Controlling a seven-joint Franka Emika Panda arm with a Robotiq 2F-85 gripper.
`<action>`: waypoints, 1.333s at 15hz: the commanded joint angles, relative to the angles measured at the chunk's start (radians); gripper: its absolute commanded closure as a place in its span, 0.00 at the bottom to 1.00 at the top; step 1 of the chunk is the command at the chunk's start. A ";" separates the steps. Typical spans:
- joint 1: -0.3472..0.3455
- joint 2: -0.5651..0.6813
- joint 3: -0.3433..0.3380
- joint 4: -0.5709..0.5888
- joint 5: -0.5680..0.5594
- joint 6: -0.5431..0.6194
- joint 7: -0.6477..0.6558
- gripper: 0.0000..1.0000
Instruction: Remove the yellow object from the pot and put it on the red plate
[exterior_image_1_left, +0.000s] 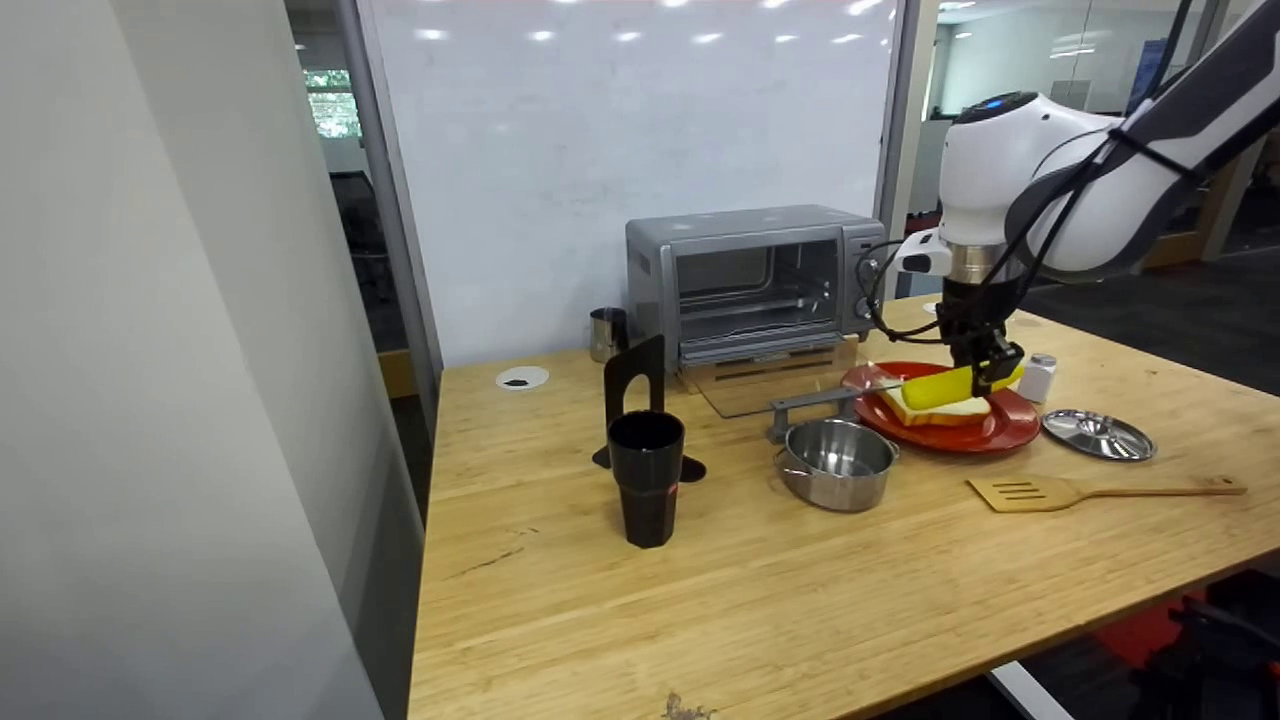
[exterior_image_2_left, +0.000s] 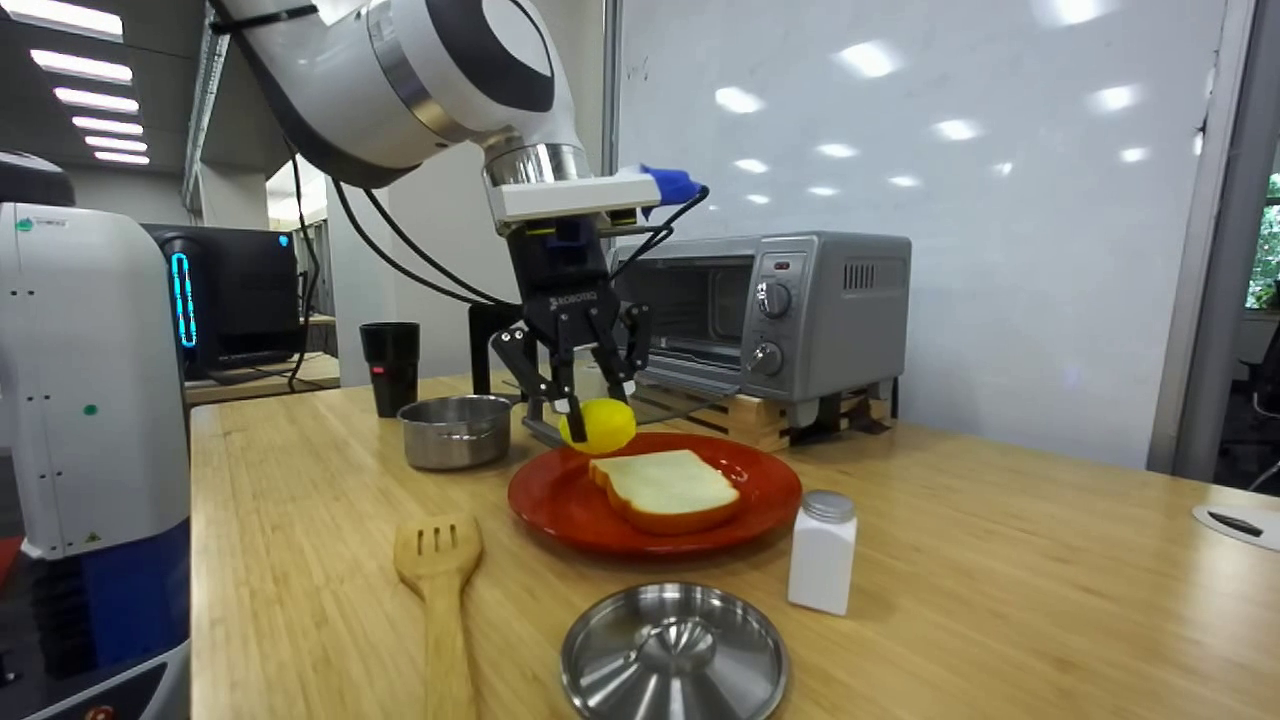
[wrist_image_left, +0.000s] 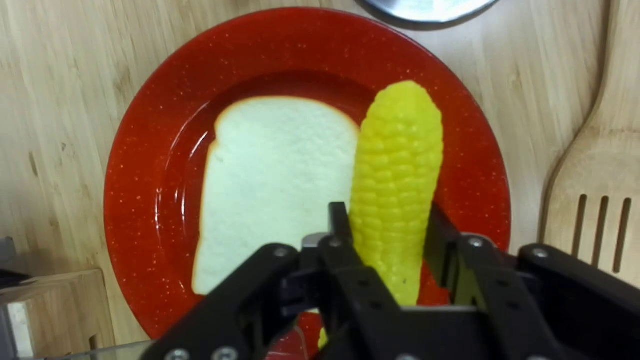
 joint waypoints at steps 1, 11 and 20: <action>-0.016 -0.061 0.008 -0.075 -0.019 0.054 0.035 0.86; -0.032 -0.081 -0.009 -0.157 0.011 0.126 0.053 0.34; -0.032 -0.168 -0.002 -0.171 0.013 0.070 0.078 0.00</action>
